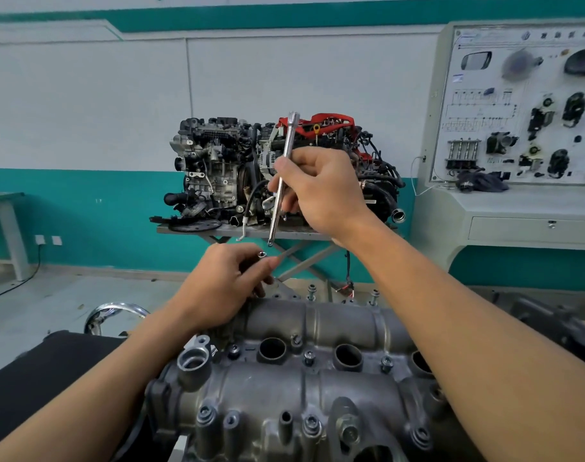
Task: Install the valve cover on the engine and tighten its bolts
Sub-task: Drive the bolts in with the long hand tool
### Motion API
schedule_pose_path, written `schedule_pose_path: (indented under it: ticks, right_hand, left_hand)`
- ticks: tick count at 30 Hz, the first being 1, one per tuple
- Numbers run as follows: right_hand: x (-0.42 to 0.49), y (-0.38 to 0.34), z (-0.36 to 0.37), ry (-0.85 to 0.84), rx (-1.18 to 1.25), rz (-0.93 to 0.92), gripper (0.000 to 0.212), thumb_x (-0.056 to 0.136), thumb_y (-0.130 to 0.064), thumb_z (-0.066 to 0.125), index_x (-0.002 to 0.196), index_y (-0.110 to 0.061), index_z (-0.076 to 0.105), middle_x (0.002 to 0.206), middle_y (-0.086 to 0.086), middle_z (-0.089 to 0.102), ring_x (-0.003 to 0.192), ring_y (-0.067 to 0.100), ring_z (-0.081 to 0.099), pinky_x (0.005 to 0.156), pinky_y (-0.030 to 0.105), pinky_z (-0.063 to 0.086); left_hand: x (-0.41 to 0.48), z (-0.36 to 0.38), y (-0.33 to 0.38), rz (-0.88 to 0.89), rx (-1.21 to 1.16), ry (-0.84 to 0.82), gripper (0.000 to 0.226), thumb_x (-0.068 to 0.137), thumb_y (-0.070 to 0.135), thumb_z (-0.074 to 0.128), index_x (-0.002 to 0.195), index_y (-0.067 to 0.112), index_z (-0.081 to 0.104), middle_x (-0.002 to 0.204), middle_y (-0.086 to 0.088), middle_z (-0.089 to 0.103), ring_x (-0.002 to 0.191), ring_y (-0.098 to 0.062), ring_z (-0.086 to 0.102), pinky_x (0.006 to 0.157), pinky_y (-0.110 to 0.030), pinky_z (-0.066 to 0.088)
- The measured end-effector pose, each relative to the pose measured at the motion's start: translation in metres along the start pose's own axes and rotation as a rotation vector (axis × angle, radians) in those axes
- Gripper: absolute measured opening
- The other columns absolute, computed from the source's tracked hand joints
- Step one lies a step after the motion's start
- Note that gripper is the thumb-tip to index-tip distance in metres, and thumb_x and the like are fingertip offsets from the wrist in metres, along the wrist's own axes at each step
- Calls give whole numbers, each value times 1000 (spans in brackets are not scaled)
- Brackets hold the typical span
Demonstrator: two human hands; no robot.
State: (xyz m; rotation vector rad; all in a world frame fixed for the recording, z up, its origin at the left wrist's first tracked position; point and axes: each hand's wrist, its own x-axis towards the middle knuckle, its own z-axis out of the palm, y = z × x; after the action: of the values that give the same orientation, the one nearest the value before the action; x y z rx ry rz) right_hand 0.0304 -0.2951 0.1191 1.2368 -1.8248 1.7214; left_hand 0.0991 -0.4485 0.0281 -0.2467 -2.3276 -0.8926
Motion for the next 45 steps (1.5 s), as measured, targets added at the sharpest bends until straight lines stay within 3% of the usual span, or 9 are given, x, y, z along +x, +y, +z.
schedule_pose_path:
  ticks: [9,13,19,22,25,29,34,40,45]
  right_hand:
    - [-3,5,7,-161,0,-12,24,102,-12,51,90,4,66,76,6,72,53,19,62,53,29,53]
    - [-5,5,8,-230,-1,19,26,103,-10,47,97,10,63,78,7,71,57,23,60,56,33,53]
    - [-3,-18,13,-264,56,-62,20,102,-6,49,92,3,63,73,7,68,50,13,53,50,20,46]
    - [7,-25,-6,-185,-27,-108,26,102,-11,51,88,5,65,68,5,68,49,10,55,50,20,46]
    - [3,-13,-31,-89,-132,-79,28,101,-15,53,88,5,68,66,5,69,50,12,56,50,22,46]
    - [-8,7,-44,-17,-152,-81,28,101,-16,53,82,-2,68,72,9,72,49,14,54,48,25,46]
    - [-16,21,-40,-81,-185,-63,29,102,-16,52,82,-2,68,75,17,71,52,19,57,52,31,50]
    - [-23,25,-44,-114,-143,-28,26,102,-15,51,87,0,67,77,14,72,54,17,58,57,36,53]
    - [-26,25,-47,-140,-42,19,24,101,-13,52,91,2,68,80,12,74,55,16,58,56,33,51]
  left_hand:
    - [-4,-1,-4,-1,-168,39,26,88,47,62,63,38,63,53,9,61,47,-1,49,50,-16,42]
    - [-5,-1,-6,24,-159,53,35,91,41,65,60,28,59,55,1,62,47,-3,49,50,-18,42]
    - [-7,-7,16,80,-304,109,41,90,38,61,64,6,62,53,0,64,45,-7,53,49,-18,44]
    - [10,-7,41,103,-422,-42,44,93,38,58,73,0,65,59,-5,68,51,-15,61,52,-24,51]
    - [36,0,61,69,-281,-295,44,90,45,59,85,3,72,73,-4,75,67,-20,72,61,-30,59]
    - [54,8,56,46,-149,-286,26,91,29,74,80,5,76,67,4,76,58,-2,67,55,-16,50]
    - [46,18,37,-37,-226,-233,25,81,32,81,88,7,80,72,-4,77,60,-11,69,59,-27,58]
    - [44,26,37,-44,-190,-221,17,82,25,84,77,11,77,69,-8,76,69,-34,73,66,-45,60]
    - [39,28,34,-20,-181,-229,19,83,21,83,68,21,72,60,4,73,49,-1,62,49,-14,46]
